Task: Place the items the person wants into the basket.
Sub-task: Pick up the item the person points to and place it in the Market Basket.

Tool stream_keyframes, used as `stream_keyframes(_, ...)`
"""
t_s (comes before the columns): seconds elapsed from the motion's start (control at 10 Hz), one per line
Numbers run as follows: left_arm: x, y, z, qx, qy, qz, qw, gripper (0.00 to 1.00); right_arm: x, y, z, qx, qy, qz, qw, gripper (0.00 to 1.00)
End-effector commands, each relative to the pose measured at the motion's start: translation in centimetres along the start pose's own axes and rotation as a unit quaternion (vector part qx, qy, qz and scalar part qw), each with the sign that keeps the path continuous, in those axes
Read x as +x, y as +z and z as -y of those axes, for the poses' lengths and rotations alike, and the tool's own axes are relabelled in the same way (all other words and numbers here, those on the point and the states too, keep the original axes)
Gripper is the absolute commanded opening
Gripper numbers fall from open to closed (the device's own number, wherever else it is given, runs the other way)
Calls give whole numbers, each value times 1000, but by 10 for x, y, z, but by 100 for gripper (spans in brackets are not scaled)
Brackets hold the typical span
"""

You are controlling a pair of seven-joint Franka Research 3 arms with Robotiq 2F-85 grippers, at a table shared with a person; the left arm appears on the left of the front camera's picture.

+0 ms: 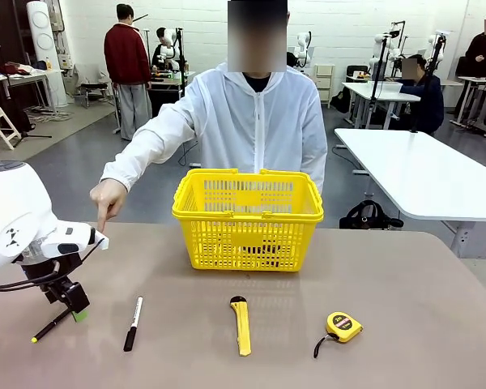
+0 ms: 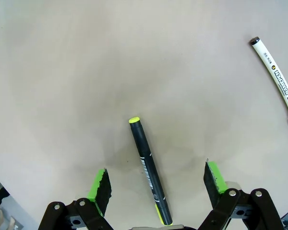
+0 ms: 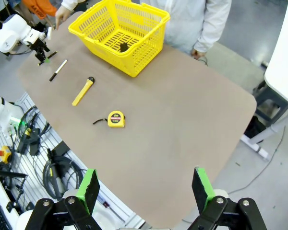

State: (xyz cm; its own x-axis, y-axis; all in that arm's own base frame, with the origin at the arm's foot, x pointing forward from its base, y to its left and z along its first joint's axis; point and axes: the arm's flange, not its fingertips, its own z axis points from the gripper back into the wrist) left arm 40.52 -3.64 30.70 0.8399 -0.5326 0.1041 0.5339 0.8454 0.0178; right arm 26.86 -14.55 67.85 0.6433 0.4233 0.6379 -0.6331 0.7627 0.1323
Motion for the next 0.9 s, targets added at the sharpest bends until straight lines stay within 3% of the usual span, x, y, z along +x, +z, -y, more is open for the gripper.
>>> stream_keyframes(0.0, -32, -8, 12, 13, -11, 6, 1000, 100, 0, -1, 0, 5, 3, 2, 1000, 100)
stream_keyframes(0.1, -33, -8, 12, 17, -17, 2, 1000, 46, 0, -1, 0, 5, 3, 2, 1000, 100)
stream_keyframes(0.2, -35, -9, 13, 19, -17, -4, 1000, 45, 0, -1, 0, 5, 3, 2, 1000, 100)
stream_keyframes(0.3, -34, -10, 13, 18, -19, -10, 1000, 0, 0, -1, 0, 5, 3, 2, 1000, 100)
stream_keyframes(0.4, -35, -10, 13, 14, -18, -17, 1000, 40, 0, -1, 0, 5, 3, 2, 1000, 100)
stream_keyframes(0.5, -36, -11, 14, 13, -16, -18, 1000, 0, 0, -1, 0, 5, 3, 2, 1000, 100)
stream_keyframes(0.8, -35, -11, 15, 16, -16, -20, 1000, 1, 0, -1, 0, 5, 3, 2, 1000, 100)
